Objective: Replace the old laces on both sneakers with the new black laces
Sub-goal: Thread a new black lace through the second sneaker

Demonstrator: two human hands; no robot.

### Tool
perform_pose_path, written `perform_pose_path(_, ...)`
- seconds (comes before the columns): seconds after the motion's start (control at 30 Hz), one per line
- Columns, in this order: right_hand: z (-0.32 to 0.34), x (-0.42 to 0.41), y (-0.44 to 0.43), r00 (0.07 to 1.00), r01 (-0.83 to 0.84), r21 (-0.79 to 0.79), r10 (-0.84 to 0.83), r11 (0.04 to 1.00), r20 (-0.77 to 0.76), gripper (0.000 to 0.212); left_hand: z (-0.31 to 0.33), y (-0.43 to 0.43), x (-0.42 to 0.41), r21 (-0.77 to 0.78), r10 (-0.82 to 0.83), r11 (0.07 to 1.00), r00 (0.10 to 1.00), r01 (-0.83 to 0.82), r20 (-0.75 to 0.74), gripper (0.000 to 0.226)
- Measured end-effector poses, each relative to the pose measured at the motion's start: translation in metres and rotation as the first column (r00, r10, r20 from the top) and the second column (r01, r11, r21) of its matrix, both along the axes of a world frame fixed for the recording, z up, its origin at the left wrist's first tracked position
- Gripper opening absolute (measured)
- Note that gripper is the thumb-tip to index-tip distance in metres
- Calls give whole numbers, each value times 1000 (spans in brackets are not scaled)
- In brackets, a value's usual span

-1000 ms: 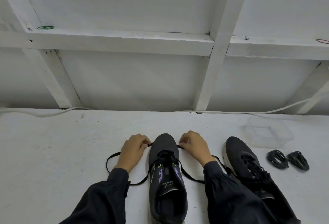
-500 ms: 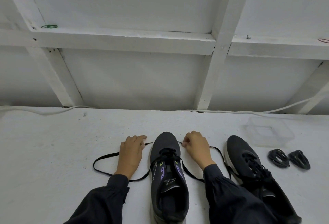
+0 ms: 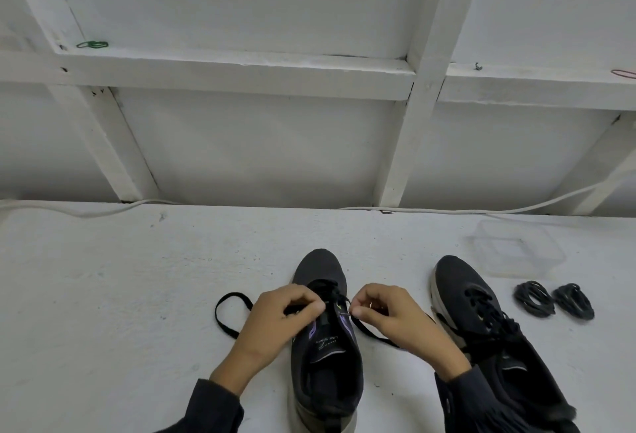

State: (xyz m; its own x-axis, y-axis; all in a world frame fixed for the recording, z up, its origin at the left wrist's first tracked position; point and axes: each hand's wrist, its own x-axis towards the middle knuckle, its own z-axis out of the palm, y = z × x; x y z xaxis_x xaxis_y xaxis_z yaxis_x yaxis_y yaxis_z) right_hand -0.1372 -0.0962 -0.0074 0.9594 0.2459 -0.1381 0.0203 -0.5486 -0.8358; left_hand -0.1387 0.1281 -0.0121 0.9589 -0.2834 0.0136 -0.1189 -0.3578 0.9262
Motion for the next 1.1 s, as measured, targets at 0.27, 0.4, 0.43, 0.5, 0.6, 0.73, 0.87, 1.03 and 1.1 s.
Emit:
perform_pose_path(0.27, 3, -3, 3, 994, -67, -119, 77, 991, 78, 12, 9, -16, -3, 393, 69, 917, 998, -70, 17, 7)
perform_pose_path(0.4, 6, -1, 2, 974, -149, -243, 184, 959, 131, 8, 8, -25, -2, 423, 75, 904, 997, -63, -12, 10)
perform_pose_path(0.43, 7, 0, 2, 967, -164, -276, 209, 947, 145, 7, 7, -26, -2, 413, 80, 908, 997, -64, -22, 10)
perform_pose_path(0.5, 8, 2, 4, 953, -191, -344, 258, 919, 160, 6, 5, -26, -2, 388, 84, 919, 996, -68, -25, 10)
perform_pose_path(0.6, 17, 6, 8, 933, -238, -451, 331, 860, 141, 9, 4, -27, -2, 369, 85, 926, 996, -83, 10, 11)
perform_pose_path(0.73, 28, 11, 11, 922, -284, -470, 373, 836, 105, 10, 5, -27, -3, 377, 89, 921, 995, -100, 47, 14)
perform_pose_path(0.87, 26, 16, 10, 933, -301, -402, 354, 865, 63, 11, 2, -30, -5, 363, 101, 924, 993, -117, 64, 11)
perform_pose_path(1.03, 20, 11, 9, 949, -271, -346, 310, 898, 61, 12, -3, -29, -7, 318, 106, 942, 994, -109, 28, 8)
perform_pose_path(1.1, 16, 8, 7, 955, -252, -330, 289, 910, 69, 13, -3, -29, -7, 295, 110, 949, 994, -110, 17, 8)
